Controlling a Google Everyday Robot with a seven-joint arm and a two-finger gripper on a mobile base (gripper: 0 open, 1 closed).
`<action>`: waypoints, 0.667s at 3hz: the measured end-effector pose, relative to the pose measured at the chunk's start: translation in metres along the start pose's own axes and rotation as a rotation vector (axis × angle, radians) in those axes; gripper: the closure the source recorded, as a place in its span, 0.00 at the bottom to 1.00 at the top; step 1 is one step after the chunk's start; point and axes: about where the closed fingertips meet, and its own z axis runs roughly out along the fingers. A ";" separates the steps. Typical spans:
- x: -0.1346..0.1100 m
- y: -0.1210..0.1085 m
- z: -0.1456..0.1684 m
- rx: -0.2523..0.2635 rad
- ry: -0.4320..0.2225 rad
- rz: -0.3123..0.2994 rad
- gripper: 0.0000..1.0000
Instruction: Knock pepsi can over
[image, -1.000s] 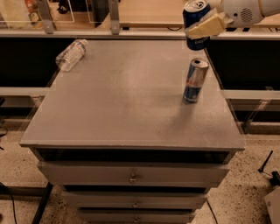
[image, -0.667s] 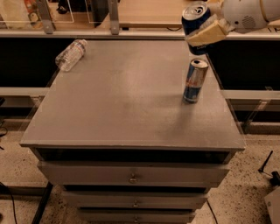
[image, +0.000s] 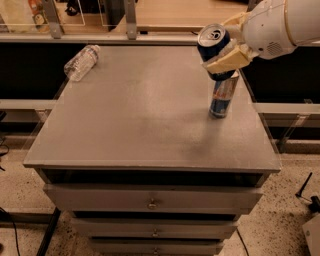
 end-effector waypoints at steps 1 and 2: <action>-0.007 0.005 0.001 -0.001 -0.001 -0.030 1.00; -0.016 0.015 0.000 -0.012 0.037 -0.104 1.00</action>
Offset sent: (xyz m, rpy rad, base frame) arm -0.0268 0.0196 0.0046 -0.1901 -0.0895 0.0727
